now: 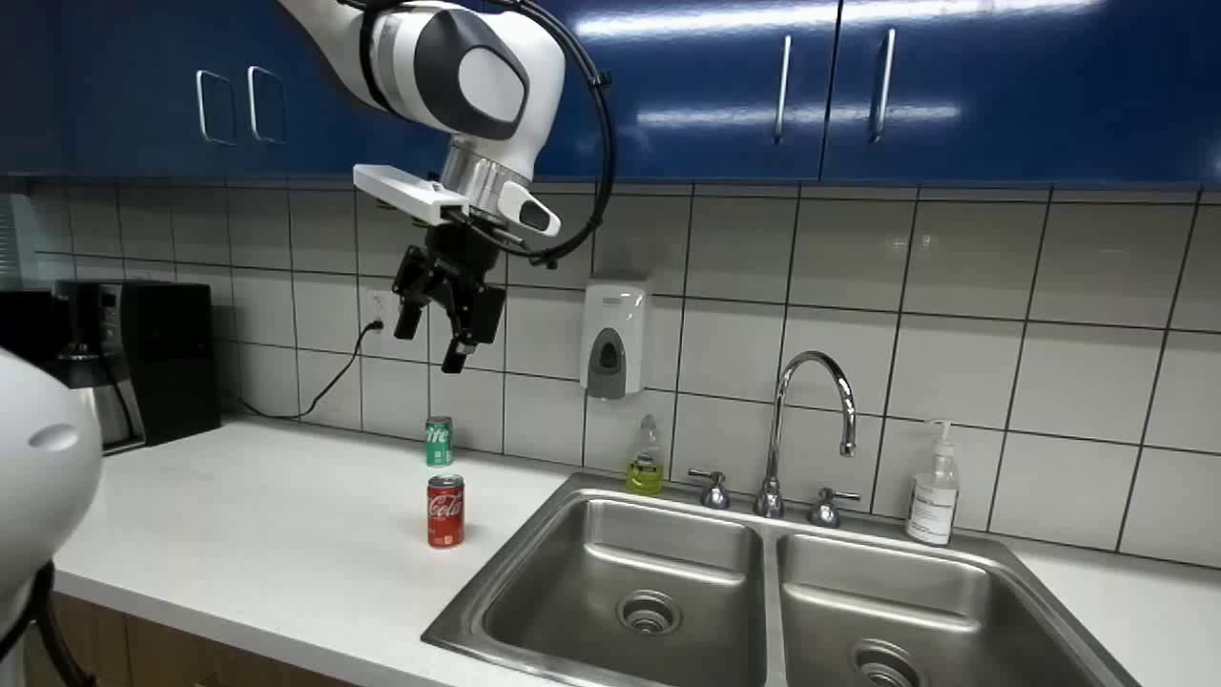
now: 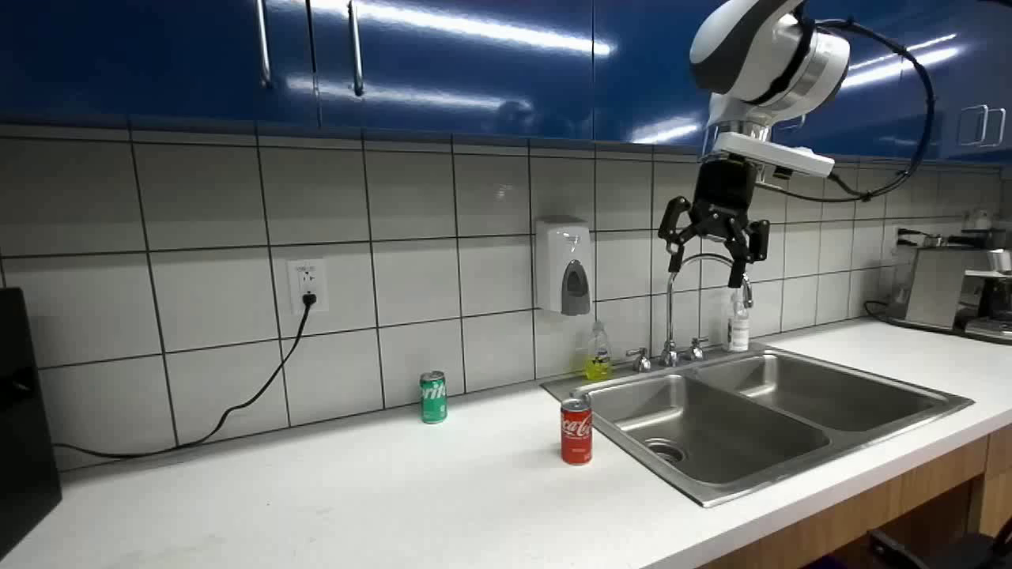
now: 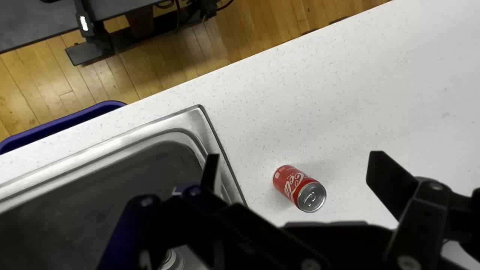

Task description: Put the can in the left sink

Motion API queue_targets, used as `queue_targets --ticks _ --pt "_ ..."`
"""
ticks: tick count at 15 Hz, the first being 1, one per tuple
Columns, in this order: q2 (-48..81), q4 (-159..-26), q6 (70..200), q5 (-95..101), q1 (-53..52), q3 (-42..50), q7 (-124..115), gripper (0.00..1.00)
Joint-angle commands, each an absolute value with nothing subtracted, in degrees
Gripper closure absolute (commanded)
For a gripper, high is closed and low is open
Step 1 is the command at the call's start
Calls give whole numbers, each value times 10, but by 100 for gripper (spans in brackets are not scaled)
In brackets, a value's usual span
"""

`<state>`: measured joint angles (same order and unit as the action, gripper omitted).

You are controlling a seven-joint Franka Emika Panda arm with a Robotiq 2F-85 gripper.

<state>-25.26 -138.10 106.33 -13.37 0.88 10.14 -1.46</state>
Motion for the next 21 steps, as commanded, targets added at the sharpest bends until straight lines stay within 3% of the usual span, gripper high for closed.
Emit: queue_targets --ticks 1,21 --pt "-251 -1380 1061 -140 26 87 -9 0" --pt "-213 -1381 1209 -68 -10 -9 -13 0"
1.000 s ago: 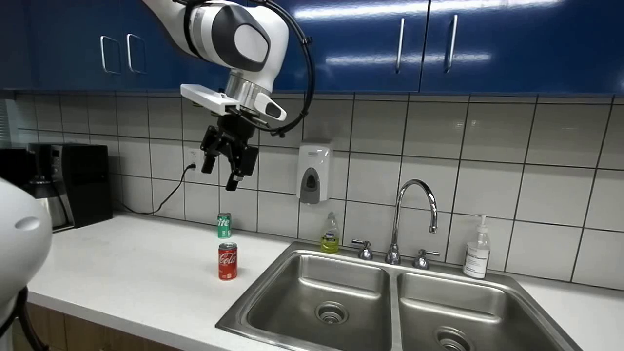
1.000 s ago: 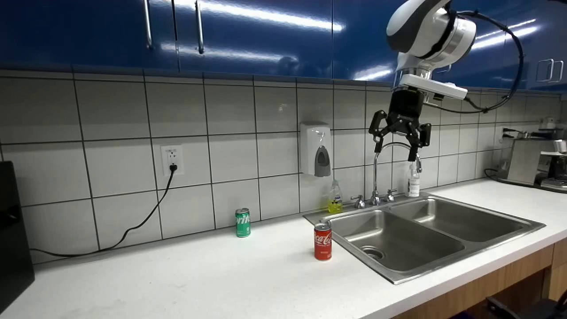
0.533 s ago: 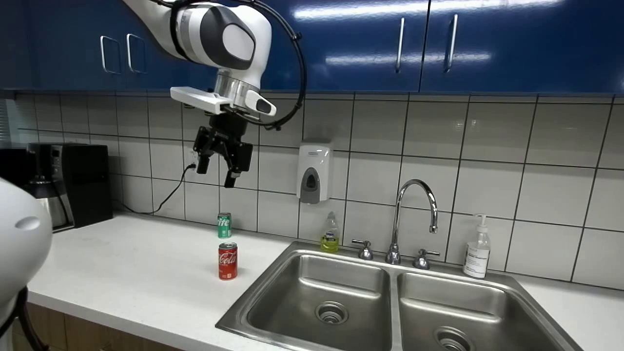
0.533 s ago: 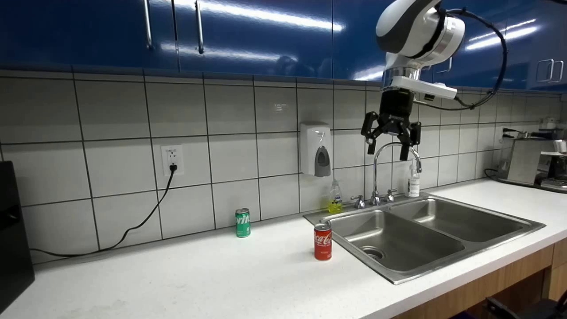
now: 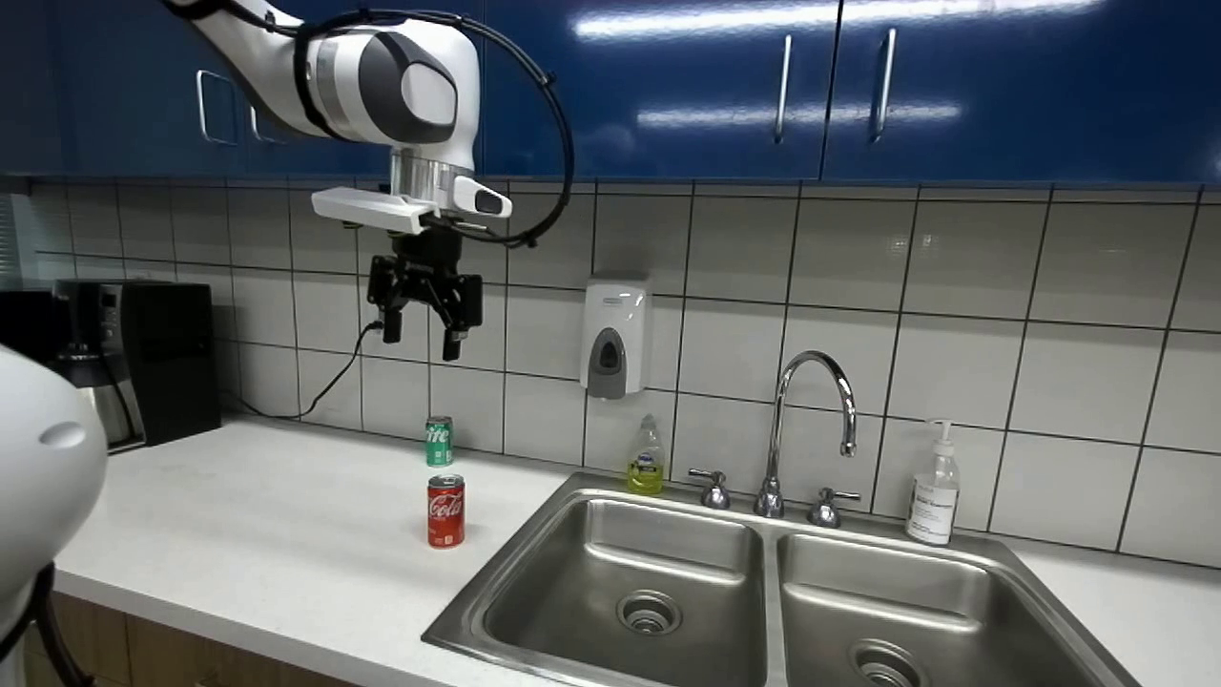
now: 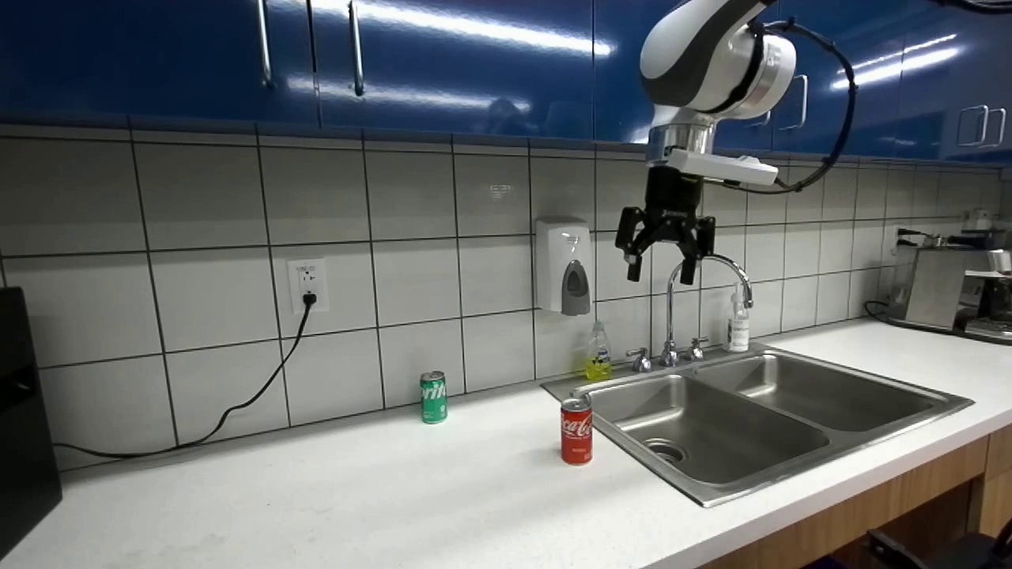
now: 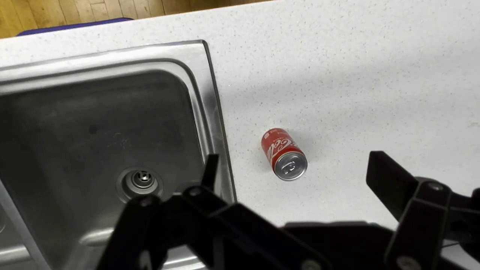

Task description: Put the can in the left sink

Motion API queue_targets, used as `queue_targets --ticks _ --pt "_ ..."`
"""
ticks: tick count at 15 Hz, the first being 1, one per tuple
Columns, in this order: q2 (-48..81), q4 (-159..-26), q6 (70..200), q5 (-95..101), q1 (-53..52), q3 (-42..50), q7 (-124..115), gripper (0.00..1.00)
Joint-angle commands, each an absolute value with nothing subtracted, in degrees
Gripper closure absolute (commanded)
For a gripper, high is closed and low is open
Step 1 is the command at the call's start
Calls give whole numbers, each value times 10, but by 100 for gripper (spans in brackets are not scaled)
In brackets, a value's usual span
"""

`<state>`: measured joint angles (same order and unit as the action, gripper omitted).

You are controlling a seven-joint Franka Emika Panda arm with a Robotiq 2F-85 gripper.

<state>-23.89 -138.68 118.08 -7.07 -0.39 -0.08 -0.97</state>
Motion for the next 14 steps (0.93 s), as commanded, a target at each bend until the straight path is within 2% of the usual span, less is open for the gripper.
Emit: queue_targets --ticks 1,14 --pt "-205 -1380 1216 -70 -12 -10 -12 0" --pt "-97 -1417 1293 -67 -16 -10 -11 0"
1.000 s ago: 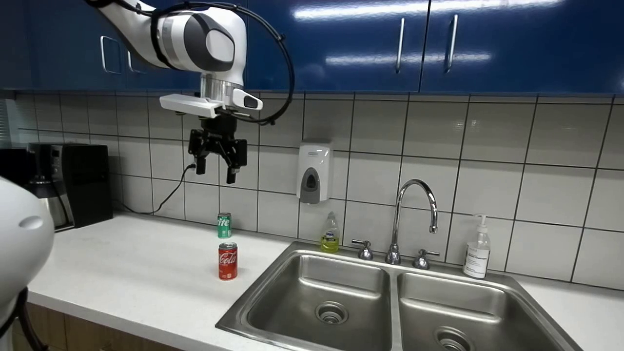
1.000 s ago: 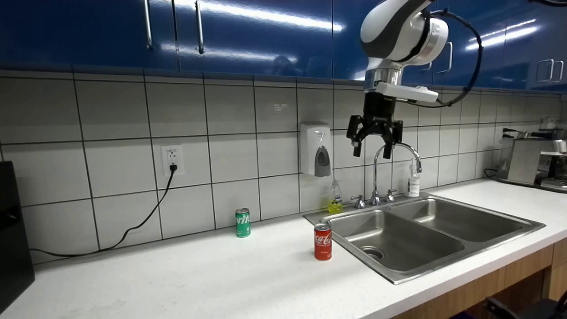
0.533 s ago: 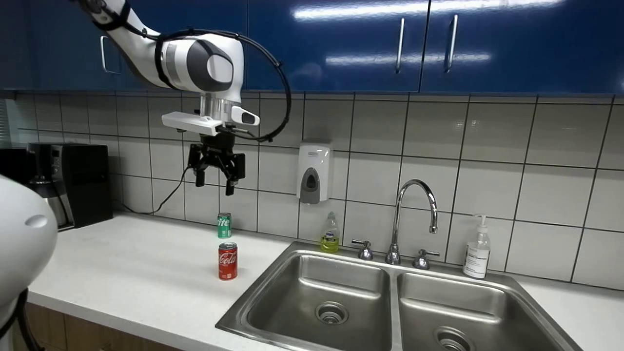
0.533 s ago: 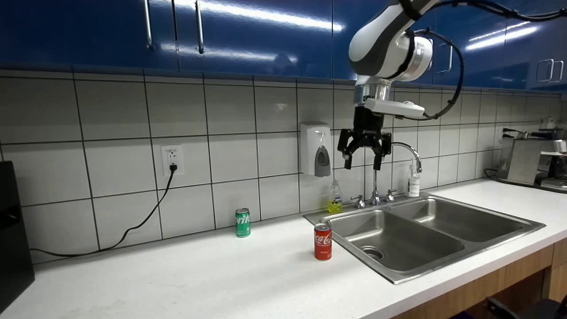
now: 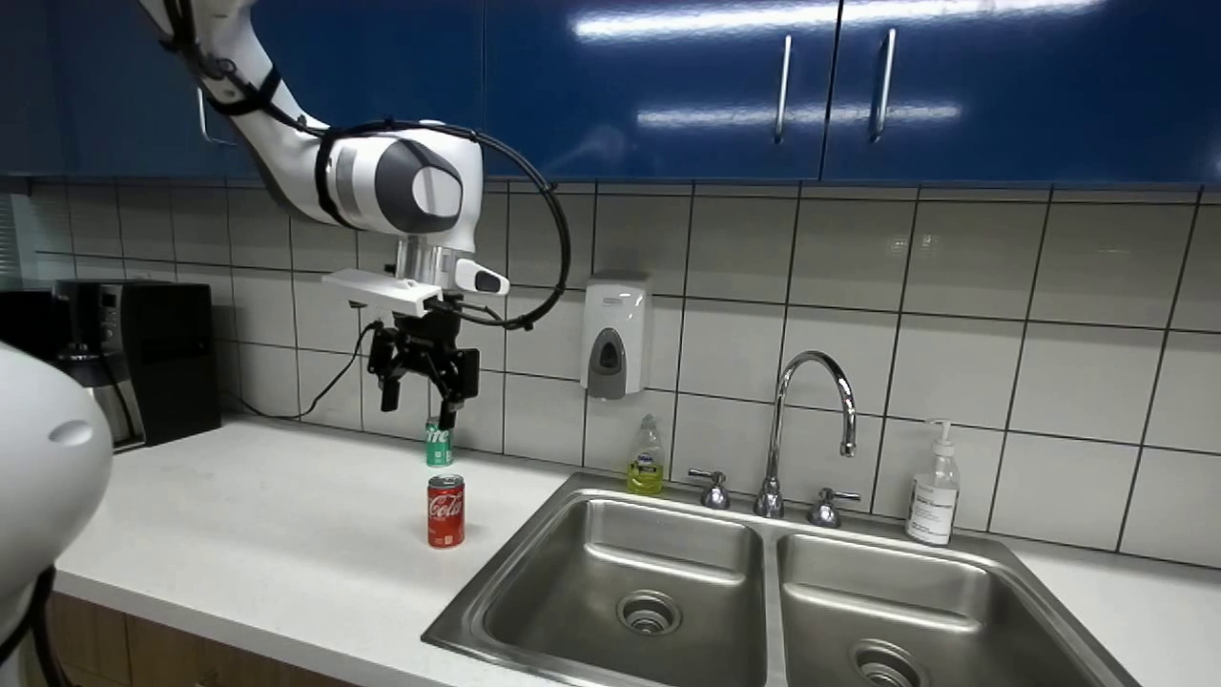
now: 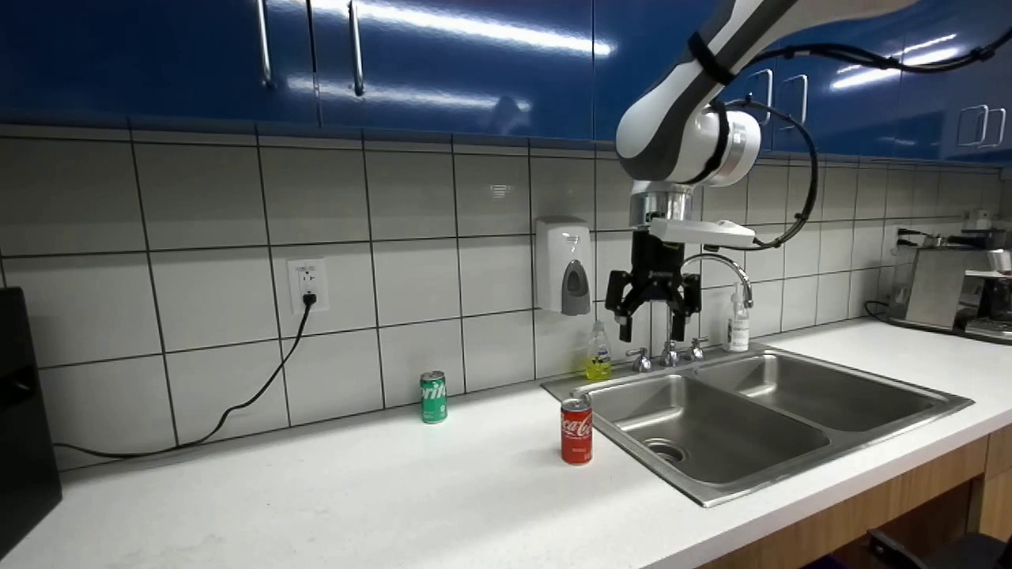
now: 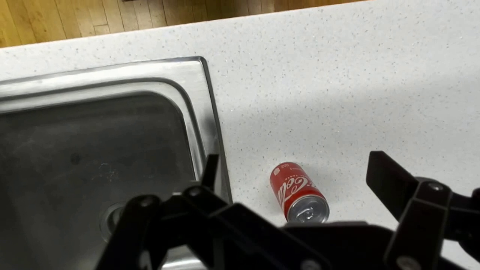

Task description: Put the can in the left sink

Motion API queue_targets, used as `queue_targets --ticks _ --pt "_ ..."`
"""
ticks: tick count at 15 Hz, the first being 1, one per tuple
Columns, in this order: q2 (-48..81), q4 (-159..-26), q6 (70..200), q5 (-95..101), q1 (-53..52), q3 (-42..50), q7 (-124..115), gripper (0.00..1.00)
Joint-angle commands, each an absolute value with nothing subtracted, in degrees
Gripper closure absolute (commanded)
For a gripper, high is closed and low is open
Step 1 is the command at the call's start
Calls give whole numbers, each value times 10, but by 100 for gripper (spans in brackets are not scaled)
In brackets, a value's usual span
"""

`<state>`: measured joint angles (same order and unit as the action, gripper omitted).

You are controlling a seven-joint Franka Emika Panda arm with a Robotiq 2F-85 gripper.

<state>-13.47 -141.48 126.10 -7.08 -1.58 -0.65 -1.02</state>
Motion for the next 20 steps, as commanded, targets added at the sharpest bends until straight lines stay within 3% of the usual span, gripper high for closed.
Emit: queue_targets --ticks 1,8,20 --pt "-80 -1418 1305 -66 -17 -11 -11 0" --pt "46 -1392 1396 -69 -26 -18 0 0" --pt "177 -1266 1396 -48 -36 -29 6 0"
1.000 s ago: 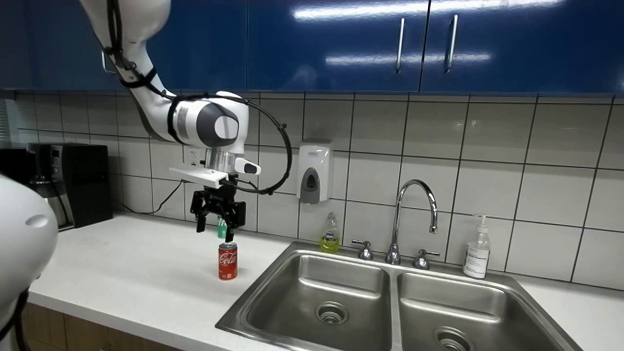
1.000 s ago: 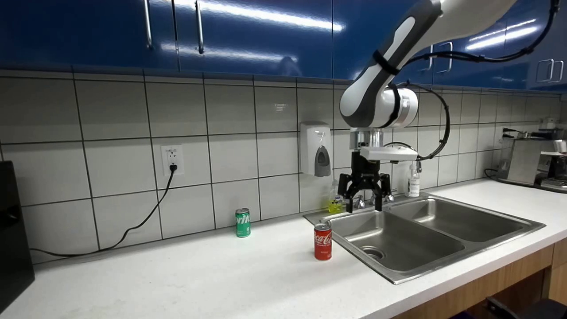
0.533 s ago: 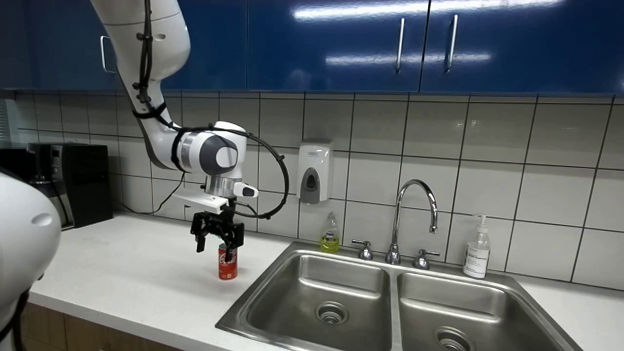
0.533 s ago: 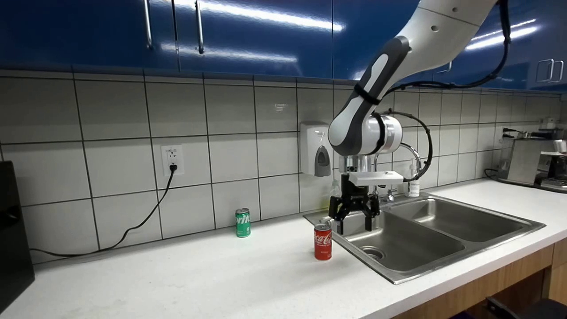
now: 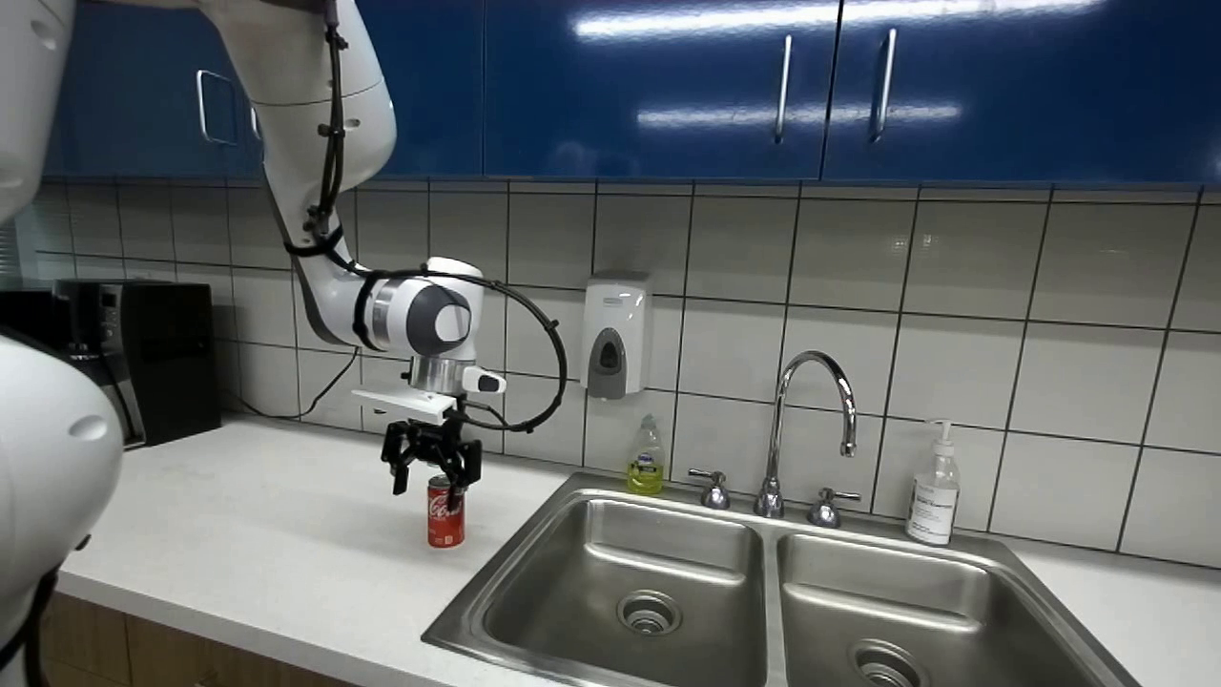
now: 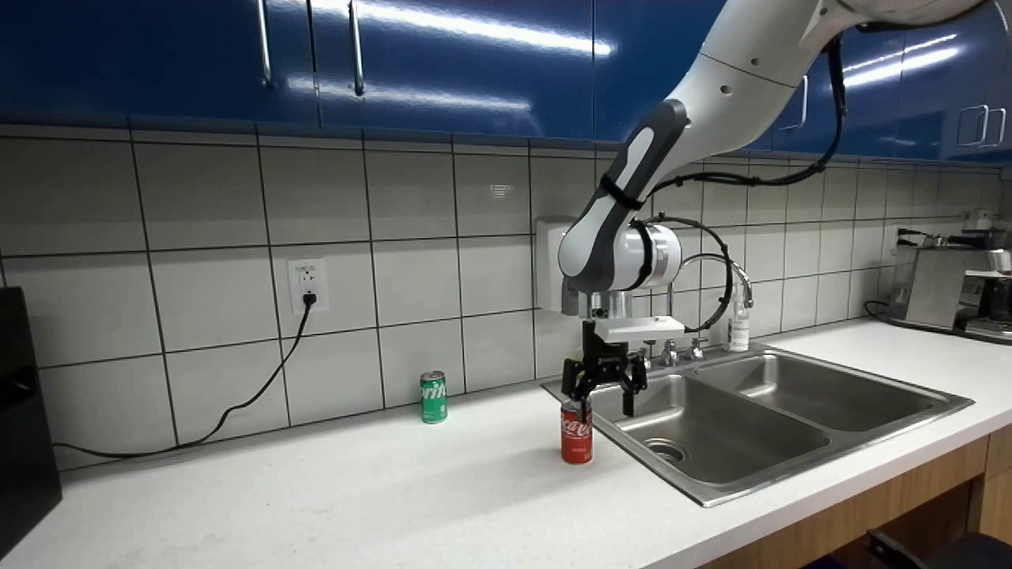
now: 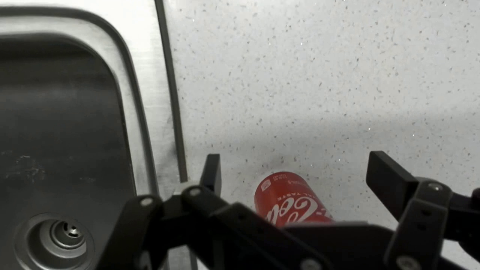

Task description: Put the can in the left sink

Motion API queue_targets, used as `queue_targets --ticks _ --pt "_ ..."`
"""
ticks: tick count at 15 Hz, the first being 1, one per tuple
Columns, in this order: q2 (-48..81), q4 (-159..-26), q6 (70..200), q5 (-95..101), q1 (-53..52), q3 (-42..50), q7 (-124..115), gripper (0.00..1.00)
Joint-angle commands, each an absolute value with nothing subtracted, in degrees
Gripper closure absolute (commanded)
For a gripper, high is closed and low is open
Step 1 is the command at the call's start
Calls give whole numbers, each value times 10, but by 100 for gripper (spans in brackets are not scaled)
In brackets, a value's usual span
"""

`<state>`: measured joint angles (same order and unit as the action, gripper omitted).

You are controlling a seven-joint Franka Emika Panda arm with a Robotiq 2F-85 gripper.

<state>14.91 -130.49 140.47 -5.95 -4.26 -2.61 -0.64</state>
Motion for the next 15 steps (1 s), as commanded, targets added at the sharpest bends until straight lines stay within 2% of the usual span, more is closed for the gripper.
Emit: queue_targets --ticks 1,15 --pt "183 -1257 1393 -49 -36 -30 9 0" --pt "267 -1158 1379 -35 -38 -29 13 0"
